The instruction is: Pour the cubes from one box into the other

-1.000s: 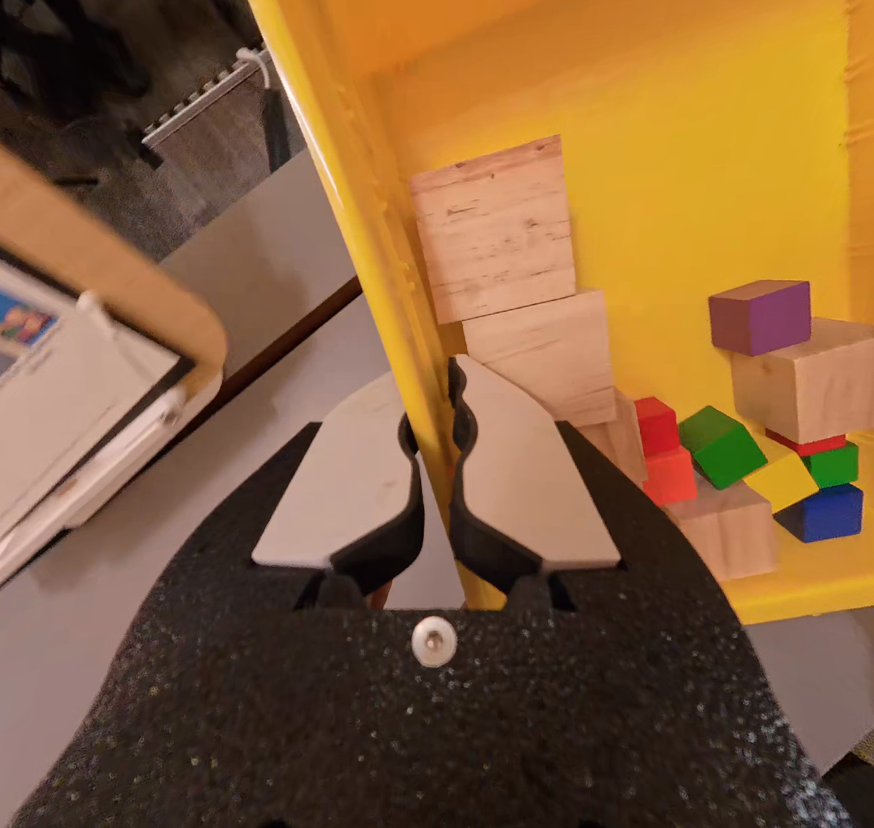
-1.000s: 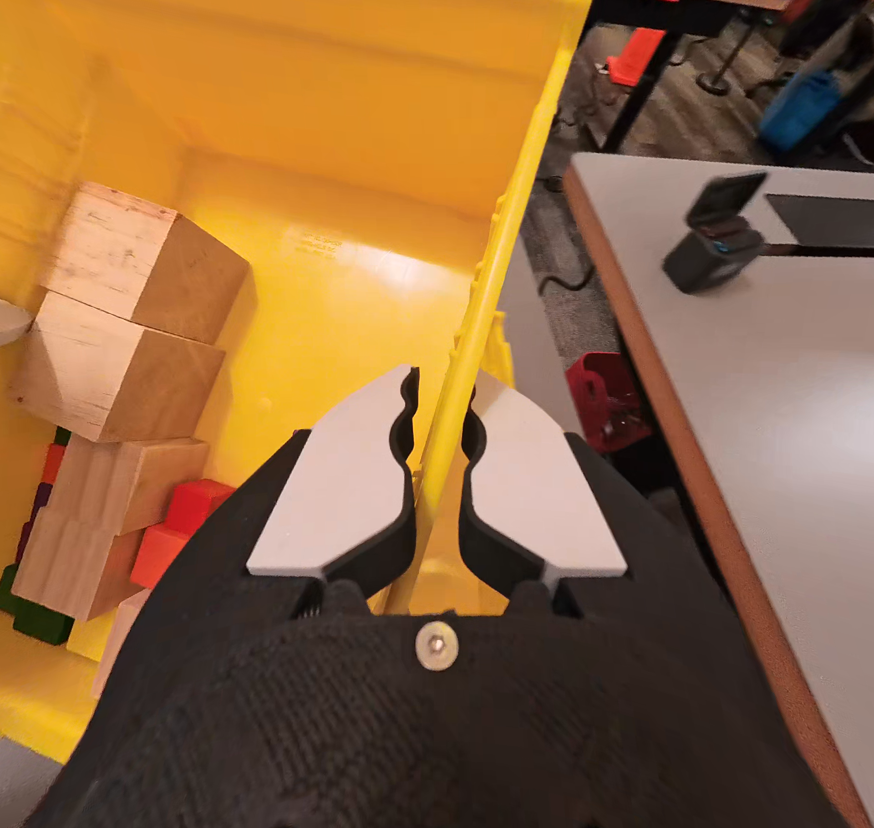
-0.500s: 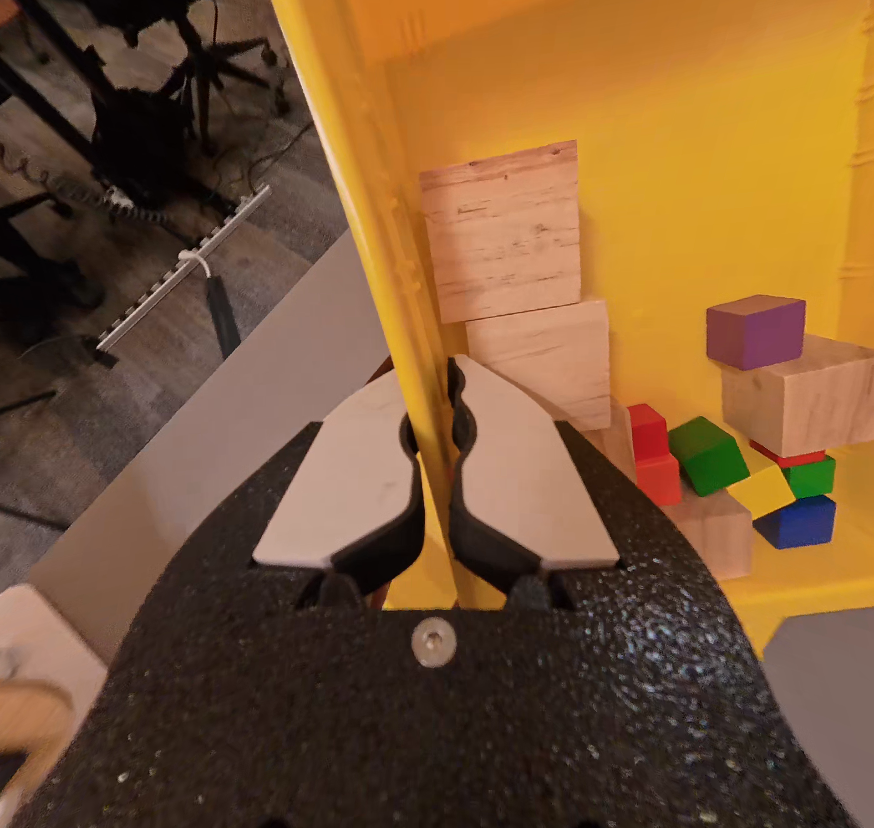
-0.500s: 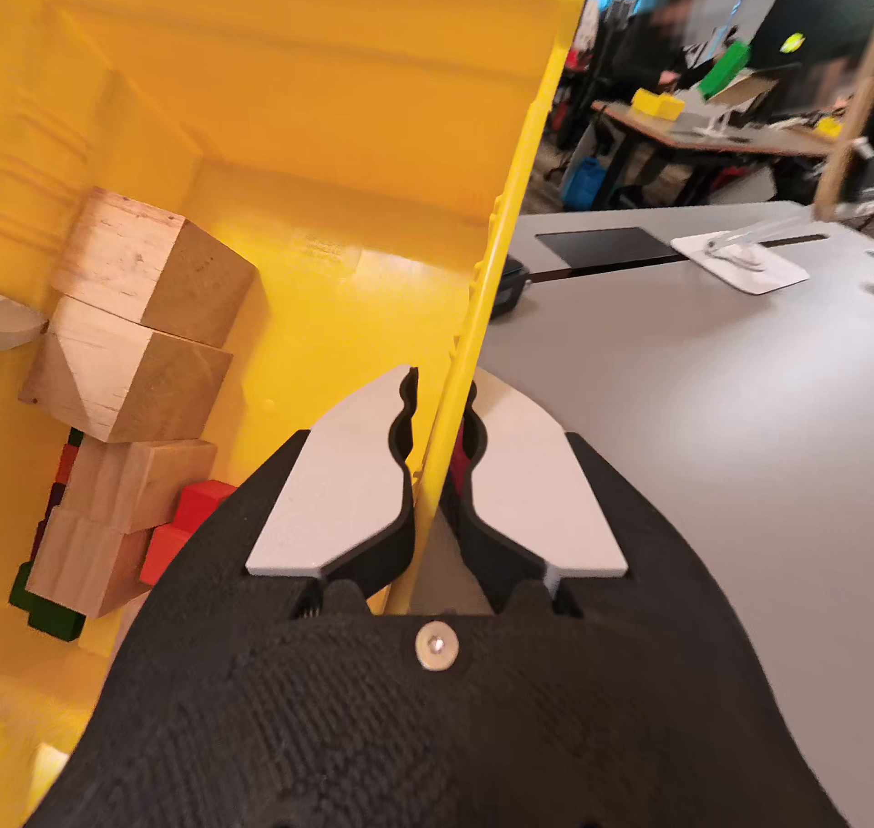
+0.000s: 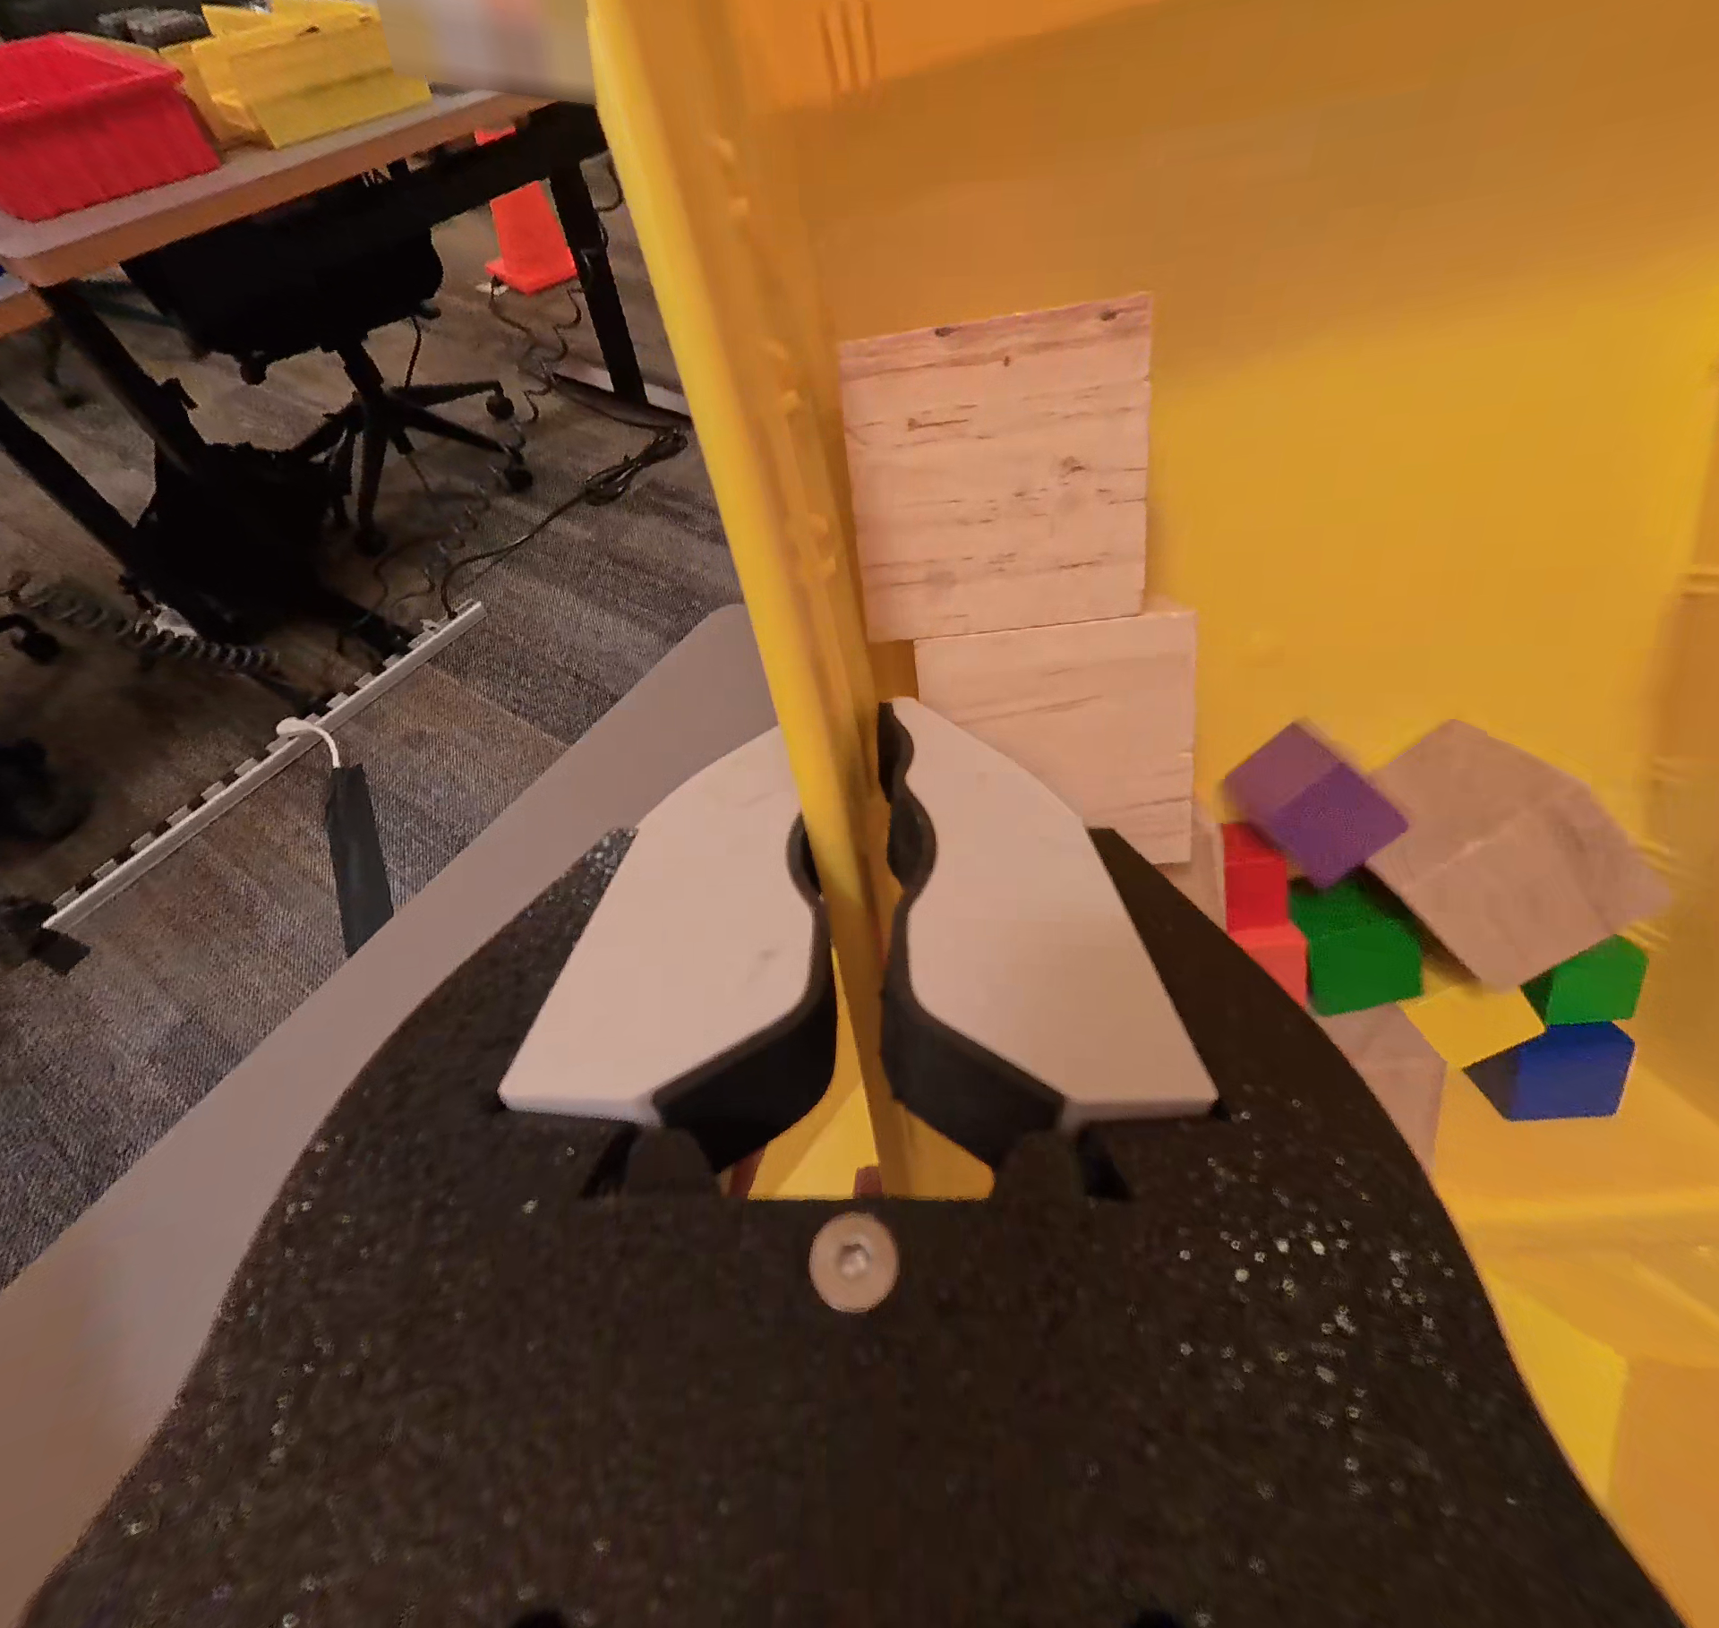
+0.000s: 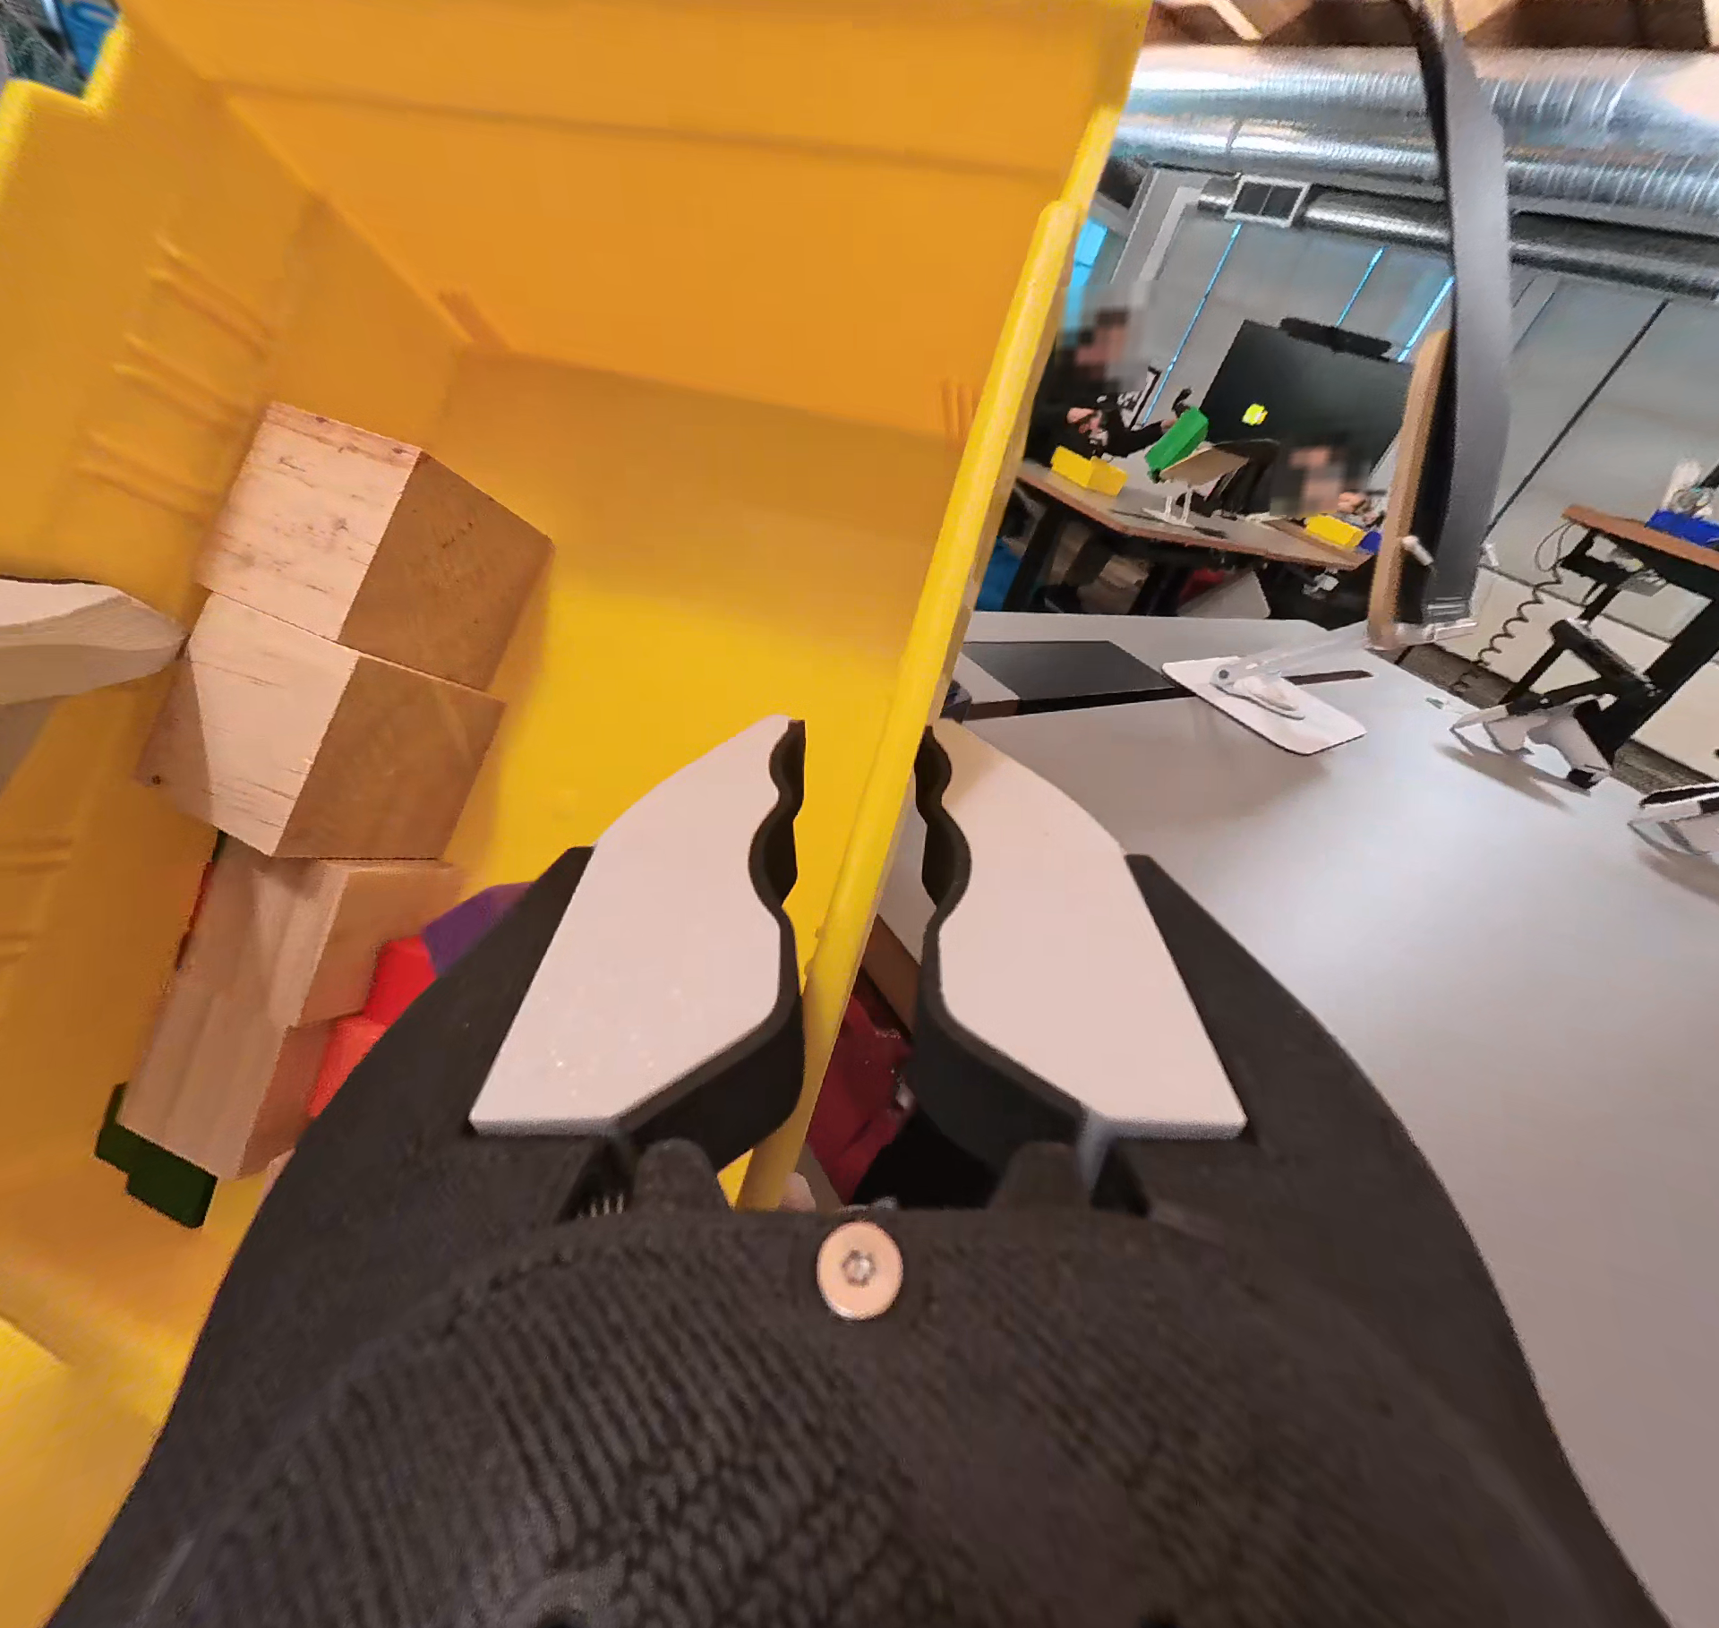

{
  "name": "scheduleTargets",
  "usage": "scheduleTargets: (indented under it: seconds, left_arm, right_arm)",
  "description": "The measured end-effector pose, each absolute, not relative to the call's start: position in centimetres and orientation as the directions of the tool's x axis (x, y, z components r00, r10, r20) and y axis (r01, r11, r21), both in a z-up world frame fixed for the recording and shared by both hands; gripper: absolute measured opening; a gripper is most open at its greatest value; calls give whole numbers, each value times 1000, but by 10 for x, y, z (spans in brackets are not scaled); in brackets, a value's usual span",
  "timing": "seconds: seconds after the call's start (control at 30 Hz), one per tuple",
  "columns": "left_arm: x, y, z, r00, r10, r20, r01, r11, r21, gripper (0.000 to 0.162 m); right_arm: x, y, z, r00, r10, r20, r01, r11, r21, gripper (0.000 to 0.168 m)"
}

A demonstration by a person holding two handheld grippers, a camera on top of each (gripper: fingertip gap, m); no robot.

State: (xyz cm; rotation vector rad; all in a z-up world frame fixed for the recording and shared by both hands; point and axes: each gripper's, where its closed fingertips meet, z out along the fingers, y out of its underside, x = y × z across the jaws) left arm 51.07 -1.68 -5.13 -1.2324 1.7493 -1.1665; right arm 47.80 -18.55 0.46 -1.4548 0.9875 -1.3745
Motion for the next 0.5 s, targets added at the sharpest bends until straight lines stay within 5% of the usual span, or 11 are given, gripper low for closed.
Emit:
scheduleTargets:
  seconds: [0.5]
  left_arm:
    - [513, -9, -31, -354, -934, -48, -150, 108, -983, 4]
  right_arm:
    - [459, -172, 20, 14, -952, 306, 206, -296, -933, 26]
